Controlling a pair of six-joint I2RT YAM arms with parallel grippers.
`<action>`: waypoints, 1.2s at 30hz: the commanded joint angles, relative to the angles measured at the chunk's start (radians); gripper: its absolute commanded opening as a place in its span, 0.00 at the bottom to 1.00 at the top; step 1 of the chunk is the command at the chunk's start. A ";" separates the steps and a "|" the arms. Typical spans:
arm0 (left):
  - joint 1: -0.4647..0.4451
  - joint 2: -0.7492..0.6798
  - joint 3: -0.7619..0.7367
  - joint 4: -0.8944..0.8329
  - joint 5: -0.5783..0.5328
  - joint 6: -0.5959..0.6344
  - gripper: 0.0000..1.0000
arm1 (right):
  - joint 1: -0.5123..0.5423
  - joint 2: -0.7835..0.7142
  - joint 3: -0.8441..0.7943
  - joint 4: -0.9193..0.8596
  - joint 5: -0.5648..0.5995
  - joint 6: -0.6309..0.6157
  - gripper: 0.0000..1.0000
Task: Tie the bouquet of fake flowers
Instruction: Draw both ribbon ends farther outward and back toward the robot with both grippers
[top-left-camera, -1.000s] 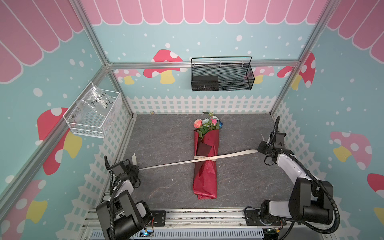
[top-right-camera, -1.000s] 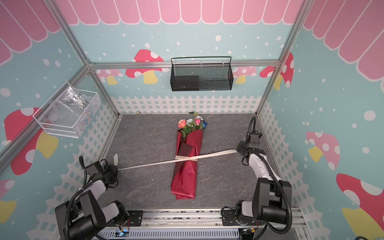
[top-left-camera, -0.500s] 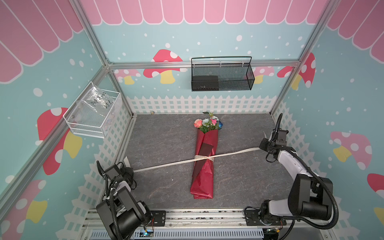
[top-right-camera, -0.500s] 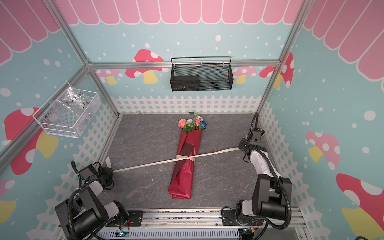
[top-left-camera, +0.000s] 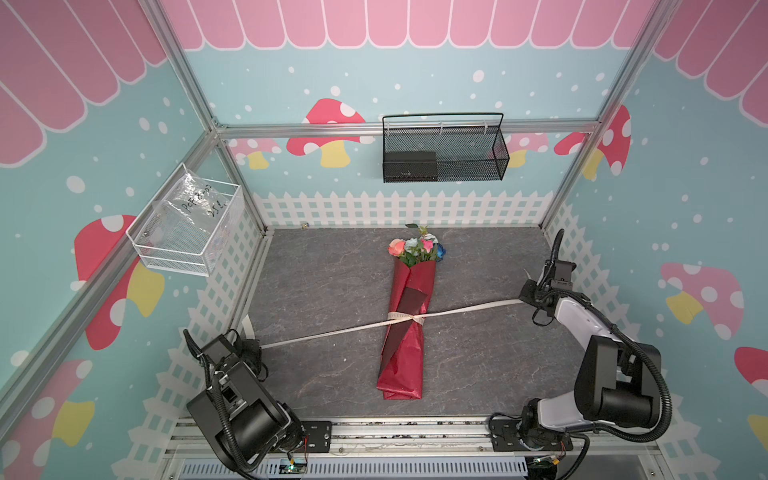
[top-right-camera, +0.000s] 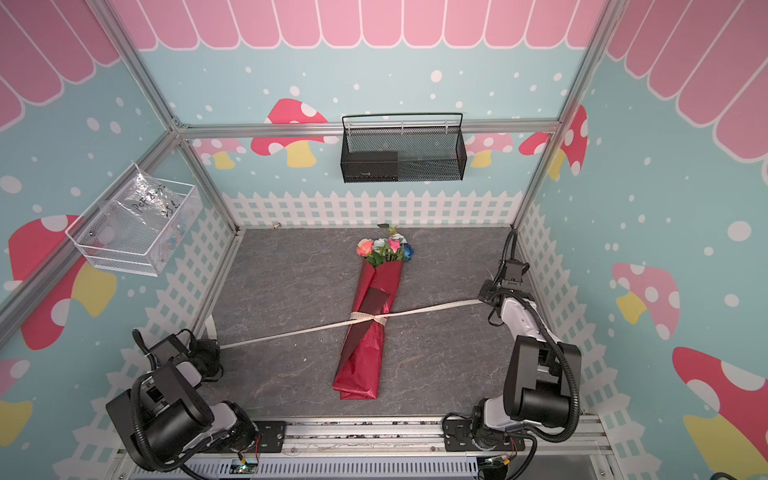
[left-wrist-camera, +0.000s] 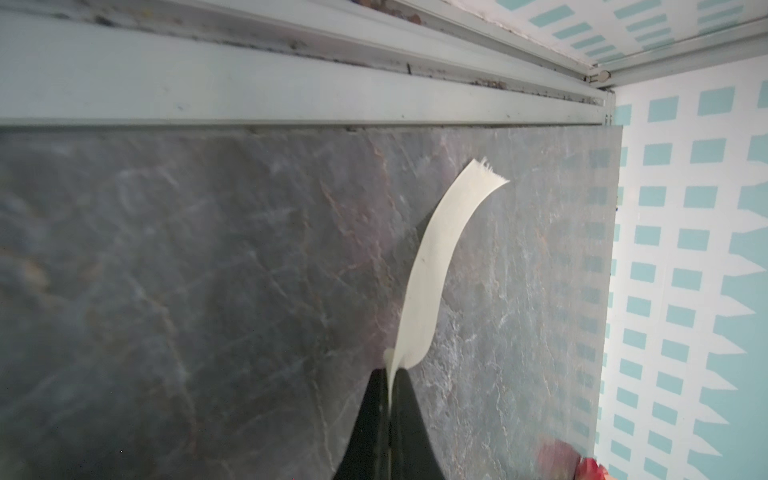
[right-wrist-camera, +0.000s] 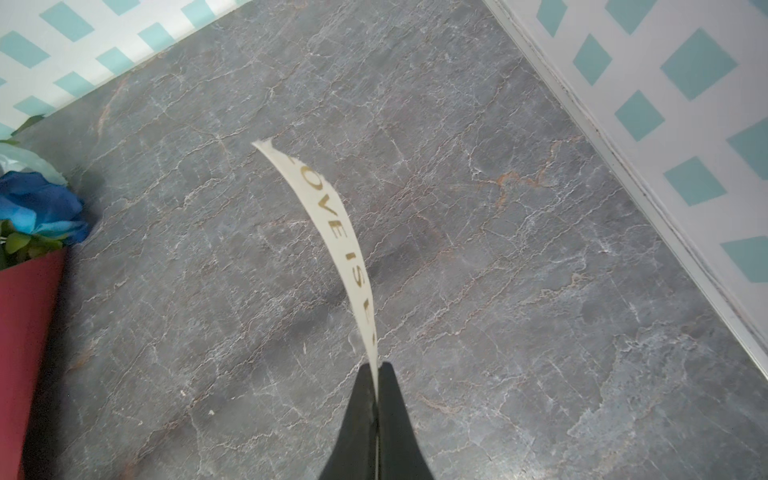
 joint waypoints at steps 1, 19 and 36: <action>0.048 0.034 0.024 0.031 -0.017 0.028 0.00 | -0.023 0.031 0.024 -0.010 0.029 -0.033 0.00; 0.252 0.060 0.041 0.025 -0.027 0.038 0.00 | -0.200 0.131 0.088 0.002 0.055 -0.053 0.00; 0.376 0.034 0.048 -0.013 -0.052 0.029 0.00 | -0.319 0.169 0.109 0.030 0.053 -0.051 0.00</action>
